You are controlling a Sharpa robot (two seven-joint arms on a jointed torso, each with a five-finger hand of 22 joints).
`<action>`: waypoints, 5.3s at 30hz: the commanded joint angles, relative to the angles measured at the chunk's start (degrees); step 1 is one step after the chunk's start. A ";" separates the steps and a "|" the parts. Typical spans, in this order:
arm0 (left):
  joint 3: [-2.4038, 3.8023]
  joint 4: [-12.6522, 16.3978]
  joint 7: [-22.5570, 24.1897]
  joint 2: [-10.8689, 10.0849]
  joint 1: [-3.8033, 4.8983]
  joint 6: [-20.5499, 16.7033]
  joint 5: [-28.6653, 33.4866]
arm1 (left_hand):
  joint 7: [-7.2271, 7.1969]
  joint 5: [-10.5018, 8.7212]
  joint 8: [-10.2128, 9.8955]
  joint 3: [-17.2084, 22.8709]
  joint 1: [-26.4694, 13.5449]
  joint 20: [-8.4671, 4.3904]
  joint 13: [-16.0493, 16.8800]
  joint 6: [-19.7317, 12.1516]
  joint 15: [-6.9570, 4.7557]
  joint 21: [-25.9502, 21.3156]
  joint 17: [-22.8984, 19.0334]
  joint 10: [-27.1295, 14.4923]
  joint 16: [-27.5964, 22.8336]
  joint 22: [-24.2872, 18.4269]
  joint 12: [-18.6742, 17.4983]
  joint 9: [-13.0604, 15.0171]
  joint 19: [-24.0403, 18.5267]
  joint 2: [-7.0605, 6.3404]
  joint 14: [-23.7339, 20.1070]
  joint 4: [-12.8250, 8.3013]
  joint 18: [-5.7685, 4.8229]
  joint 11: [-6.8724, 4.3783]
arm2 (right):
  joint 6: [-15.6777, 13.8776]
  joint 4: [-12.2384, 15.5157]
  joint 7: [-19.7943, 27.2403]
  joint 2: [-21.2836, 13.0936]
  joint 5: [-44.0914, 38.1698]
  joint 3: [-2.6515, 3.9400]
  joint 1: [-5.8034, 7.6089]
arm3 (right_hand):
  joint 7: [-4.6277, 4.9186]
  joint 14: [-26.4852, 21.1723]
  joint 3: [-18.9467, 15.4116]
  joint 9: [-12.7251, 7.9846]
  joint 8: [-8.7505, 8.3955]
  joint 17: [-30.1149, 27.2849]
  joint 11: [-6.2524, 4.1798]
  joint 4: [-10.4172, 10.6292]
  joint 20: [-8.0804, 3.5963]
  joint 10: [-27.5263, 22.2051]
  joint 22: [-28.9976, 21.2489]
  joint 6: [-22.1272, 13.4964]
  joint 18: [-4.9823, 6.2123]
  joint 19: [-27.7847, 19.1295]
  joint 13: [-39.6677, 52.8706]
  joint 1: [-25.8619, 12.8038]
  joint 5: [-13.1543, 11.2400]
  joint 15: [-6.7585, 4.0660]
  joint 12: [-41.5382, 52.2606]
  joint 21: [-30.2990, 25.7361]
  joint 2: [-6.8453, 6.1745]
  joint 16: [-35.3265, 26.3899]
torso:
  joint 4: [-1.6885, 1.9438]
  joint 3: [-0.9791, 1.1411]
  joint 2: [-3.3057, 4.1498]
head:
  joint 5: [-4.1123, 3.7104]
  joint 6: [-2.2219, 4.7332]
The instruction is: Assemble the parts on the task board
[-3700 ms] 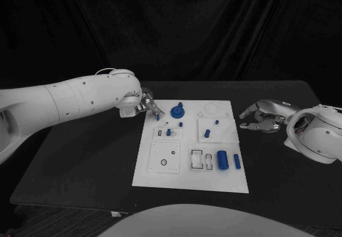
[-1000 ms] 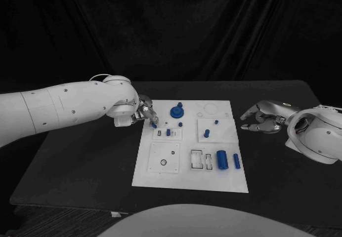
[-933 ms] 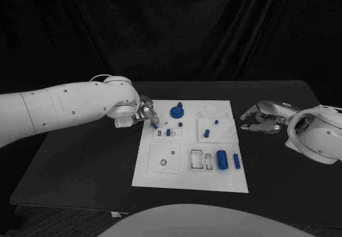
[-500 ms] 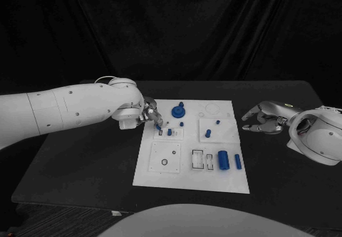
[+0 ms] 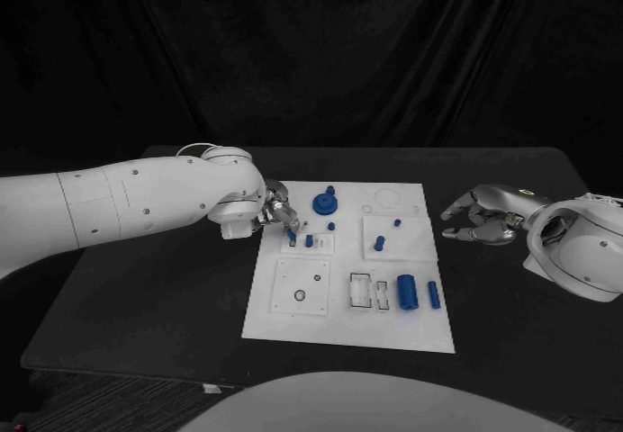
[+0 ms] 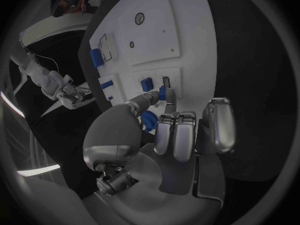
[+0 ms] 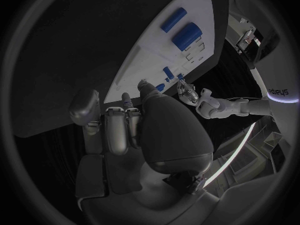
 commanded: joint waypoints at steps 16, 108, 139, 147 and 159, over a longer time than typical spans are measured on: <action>0.03 1.60 0.71 -0.88 -0.82 -0.09 0.35 | -0.27 0.17 0.26 3.97 -0.13 -0.35 15.07 0.14 -0.51 -0.36 15.10 5.89 0.15 10.07 0.20 0.00 -0.11 0.59 5.95 -3.55 0.21 -0.31 | 0.47 -0.03 -0.60 0.04 -0.21 0.03 -0.22 | -0.01 2.95 0.16 -0.06 -0.26 5.96 -0.08 -0.11 -0.03 -0.49 7.31 0.33 0.36 -0.08 0.62 0.52 0.32 0.20 -0.17 -0.15 0.08 -0.32 | -0.04 0.06 -0.14 | 0.18 0.00; 0.03 -0.10 1.17 -0.96 -1.67 3.23 0.35 | 1.18 -6.65 -1.66 -16.99 2.47 1.09 15.07 -2.99 0.97 -3.18 15.10 5.89 0.15 9.53 0.20 -2.73 -1.43 4.21 5.95 4.27 0.71 1.23 | 1.55 -0.18 -1.02 -0.02 -0.21 0.03 -0.78 | 0.01 2.87 0.34 -0.15 -0.30 5.85 -0.06 -0.21 0.00 -0.61 7.31 0.48 0.37 -0.12 0.49 0.72 0.59 0.23 -0.28 -0.32 -0.06 -0.45 | -0.02 0.05 -0.06 | 0.49 0.00; 0.03 0.00 1.02 -1.41 -1.67 3.47 0.35 | 1.19 -6.28 -1.69 -16.50 2.52 1.06 15.07 -3.01 0.95 -3.47 15.10 5.89 0.15 9.44 0.20 -2.85 -1.61 4.32 5.95 4.05 0.77 1.21 | 1.92 -0.26 -1.17 0.04 -0.21 0.03 -0.84 | 0.02 2.84 0.47 -0.19 -0.34 5.78 -0.05 -0.26 0.01 -0.67 7.26 0.48 0.40 -0.19 0.42 0.83 0.69 0.24 -0.33 -0.55 -0.02 -0.51 | -0.02 0.07 -0.03 | 0.78 0.00; 0.03 0.44 0.58 -1.51 -1.67 4.71 0.35 | 0.99 -7.29 -1.63 -15.33 2.89 1.01 15.07 -2.49 0.87 -3.57 15.10 5.89 0.15 9.43 0.20 -3.19 -1.66 4.38 5.95 3.18 0.78 1.08 | 2.03 -0.20 -1.34 -0.01 -0.21 0.03 -0.84 | 0.02 2.84 0.52 -0.19 -0.34 5.78 -0.05 -0.28 0.01 -0.67 7.26 0.49 0.41 -0.20 0.41 0.88 0.75 0.24 -0.34 -0.59 0.02 -0.51 | -0.02 0.09 -0.04 | 0.73 0.00; 0.03 0.85 0.04 -1.55 -1.67 5.35 0.35 | 0.96 -7.45 -1.64 -15.06 2.96 0.98 15.07 -2.41 0.85 -3.67 15.10 5.89 0.15 9.40 0.20 -3.26 -1.71 4.38 5.95 2.99 0.80 1.05 | 2.23 -0.14 -1.52 -0.05 -0.21 0.03 -0.84 | 0.04 2.82 0.68 -0.22 -0.36 5.73 -0.04 -0.31 0.01 -0.67 7.25 0.52 0.42 -0.21 0.42 0.98 0.92 0.24 -0.33 -0.67 0.15 -0.56 | -0.10 0.09 -0.12 | 0.80 0.00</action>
